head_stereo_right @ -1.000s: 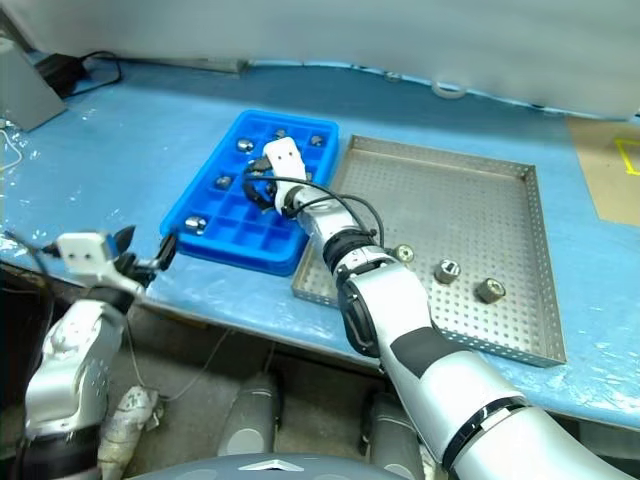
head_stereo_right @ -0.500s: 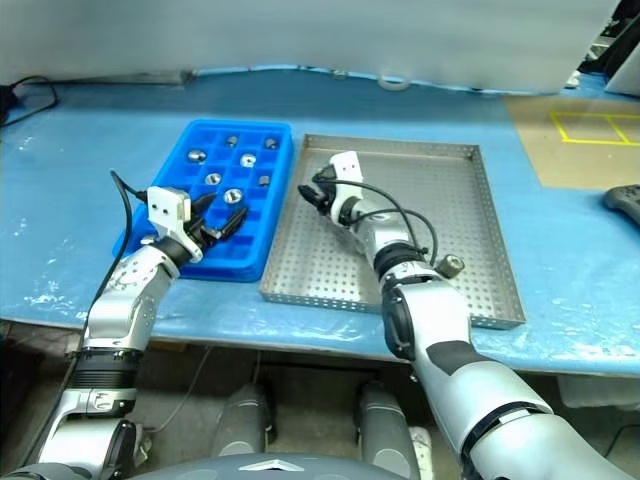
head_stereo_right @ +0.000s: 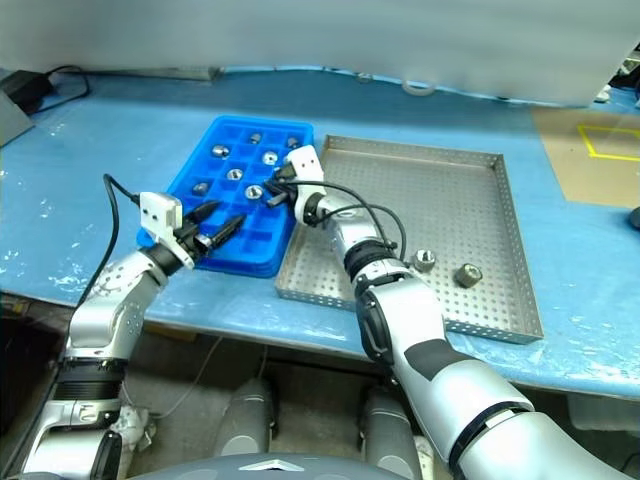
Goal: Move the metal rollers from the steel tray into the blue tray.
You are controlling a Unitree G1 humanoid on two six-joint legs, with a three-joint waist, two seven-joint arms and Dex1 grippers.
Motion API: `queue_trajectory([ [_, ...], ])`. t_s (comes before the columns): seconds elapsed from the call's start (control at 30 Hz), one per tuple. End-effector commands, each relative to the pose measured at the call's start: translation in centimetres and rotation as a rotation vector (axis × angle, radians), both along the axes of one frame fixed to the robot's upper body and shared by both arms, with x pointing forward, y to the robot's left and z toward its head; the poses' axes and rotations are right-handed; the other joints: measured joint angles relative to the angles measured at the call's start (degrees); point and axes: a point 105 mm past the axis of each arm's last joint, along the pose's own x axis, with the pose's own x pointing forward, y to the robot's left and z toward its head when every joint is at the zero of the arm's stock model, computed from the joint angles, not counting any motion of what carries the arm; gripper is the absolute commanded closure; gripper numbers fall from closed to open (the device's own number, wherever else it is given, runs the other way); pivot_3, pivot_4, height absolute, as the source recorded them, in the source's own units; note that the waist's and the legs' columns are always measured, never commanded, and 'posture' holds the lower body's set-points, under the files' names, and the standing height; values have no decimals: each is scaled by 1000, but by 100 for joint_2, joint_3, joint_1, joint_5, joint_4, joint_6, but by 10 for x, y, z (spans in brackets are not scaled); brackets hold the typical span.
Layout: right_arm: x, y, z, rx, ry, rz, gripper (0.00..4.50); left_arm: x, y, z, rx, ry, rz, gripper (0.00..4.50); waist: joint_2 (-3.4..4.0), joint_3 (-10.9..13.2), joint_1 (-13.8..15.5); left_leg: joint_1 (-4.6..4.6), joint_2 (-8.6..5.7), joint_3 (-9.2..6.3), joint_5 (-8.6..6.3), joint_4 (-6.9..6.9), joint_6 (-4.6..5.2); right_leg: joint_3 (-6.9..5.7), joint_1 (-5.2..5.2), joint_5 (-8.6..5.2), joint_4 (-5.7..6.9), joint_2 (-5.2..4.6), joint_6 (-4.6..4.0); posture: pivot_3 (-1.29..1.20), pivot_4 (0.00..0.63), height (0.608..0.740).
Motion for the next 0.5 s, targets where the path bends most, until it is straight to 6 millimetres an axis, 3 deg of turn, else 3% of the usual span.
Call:
queue_trajectory([
  [0.03, 5, -11, 5, -3, -35, -36, 4500, 9, 3, 14, 20, -50, 9, 2615, 0, 0, -18, 2, 0, 0, 1, 0, -2, 1, 0, 0, 0, 0, 0, 8, 150, 740],
  [0.17, 10, -23, 1, -19, -33, -81, 4500, 23, -7, 16, 68, -58, -28, 4011, 0, 0, -32, 2, 0, 0, 2, -3, -4, 2, -2, 0, -1, 2, 1, -15, 150, 740],
  [0.3, 11, -31, -4, -30, -27, -103, 4500, 38, -16, 20, 100, -59, -72, 4011, 0, 0, -32, 2, -1, 0, 2, -4, -3, 2, -2, 0, -2, 2, 0, -29, 150, 740],
  [0.5, 10, -35, -13, -36, -13, -113, 4500, 57, -22, 11, 115, 12, -130, 4011, -1, -1, -67, 4, -2, 1, 3, -4, -4, 4, -1, 0, -1, 2, 0, -60, 150, 740],
])
